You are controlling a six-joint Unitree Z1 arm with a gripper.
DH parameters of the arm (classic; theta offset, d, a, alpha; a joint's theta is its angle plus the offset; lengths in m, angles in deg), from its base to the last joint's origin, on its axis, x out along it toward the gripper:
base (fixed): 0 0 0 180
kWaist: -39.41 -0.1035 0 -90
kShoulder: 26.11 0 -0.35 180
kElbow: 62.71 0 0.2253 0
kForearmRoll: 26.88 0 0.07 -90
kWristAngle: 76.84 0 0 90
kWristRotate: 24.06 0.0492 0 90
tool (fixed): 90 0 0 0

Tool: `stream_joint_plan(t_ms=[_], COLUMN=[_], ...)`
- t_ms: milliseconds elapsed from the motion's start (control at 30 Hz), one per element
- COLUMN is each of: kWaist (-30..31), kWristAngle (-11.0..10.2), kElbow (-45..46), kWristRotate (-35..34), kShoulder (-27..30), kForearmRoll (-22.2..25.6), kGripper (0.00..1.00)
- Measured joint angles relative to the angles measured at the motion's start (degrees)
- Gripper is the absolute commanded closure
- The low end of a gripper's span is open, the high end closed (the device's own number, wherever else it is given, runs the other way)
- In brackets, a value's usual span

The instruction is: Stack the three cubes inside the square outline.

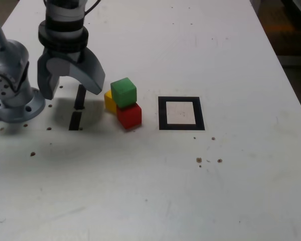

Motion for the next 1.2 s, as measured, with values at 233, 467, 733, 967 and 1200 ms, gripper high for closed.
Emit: stream_joint_plan(t_ms=[233, 467, 733, 967, 1200], kWaist=[-0.3, -0.3, -0.3, 0.4, 4.4], kWristAngle=[0.0, -0.6, -2.6, -2.2, -1.8], kElbow=[0.4, -2.5, -17.5, -23.2, -28.9], kWristRotate=[0.1, 0.1, -2.1, -9.2, -23.9], kShoulder=[0.1, 1.0, 5.9, 6.3, 0.9], kForearmRoll=[0.0, 2.9, 18.6, 22.0, 21.0], kGripper=[0.00, 0.00, 0.01, 0.05, 0.06])
